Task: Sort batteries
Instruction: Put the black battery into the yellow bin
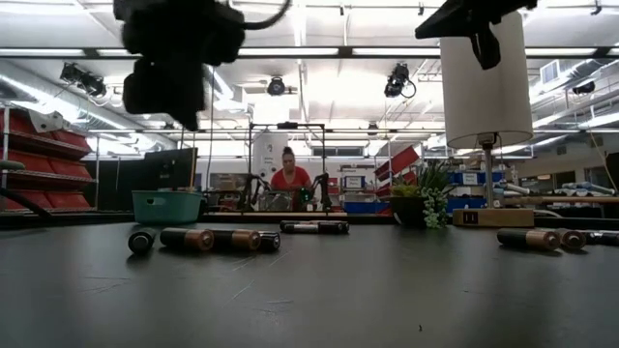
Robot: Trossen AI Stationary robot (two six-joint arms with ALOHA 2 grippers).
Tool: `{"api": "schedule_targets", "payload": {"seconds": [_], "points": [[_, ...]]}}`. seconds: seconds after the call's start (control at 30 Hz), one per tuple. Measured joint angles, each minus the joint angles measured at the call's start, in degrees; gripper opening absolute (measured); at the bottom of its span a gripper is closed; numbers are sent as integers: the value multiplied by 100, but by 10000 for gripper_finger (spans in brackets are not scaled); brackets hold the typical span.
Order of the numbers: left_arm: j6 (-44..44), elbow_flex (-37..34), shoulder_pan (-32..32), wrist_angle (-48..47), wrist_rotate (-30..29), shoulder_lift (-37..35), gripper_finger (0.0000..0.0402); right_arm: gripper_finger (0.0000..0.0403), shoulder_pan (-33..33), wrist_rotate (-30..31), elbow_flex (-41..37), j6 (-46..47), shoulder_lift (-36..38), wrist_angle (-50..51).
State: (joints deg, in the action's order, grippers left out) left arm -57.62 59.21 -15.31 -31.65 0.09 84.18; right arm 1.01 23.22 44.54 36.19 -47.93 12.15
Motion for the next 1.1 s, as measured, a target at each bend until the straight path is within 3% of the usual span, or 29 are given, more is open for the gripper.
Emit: {"api": "schedule_targets", "payload": {"seconds": [0.13,0.33,0.63,0.9,1.1], "points": [[-1806,-262,-43,955,-504,61,152,1,173,-311,201,-950,-74,279],[-3561,-174,-334,879,-1300,438,152,0,565,-1409,211,-2325,95,385],[-5049,1156,-744,-1195,-1286,1388,152,0,786,-2735,213,-2988,525,539],[-5988,1519,-872,-1343,-586,1983,152,0,779,-3130,213,-3041,703,469],[-6611,1683,-1089,-1605,-553,2237,152,0,777,-3362,213,-3040,839,488]]}}
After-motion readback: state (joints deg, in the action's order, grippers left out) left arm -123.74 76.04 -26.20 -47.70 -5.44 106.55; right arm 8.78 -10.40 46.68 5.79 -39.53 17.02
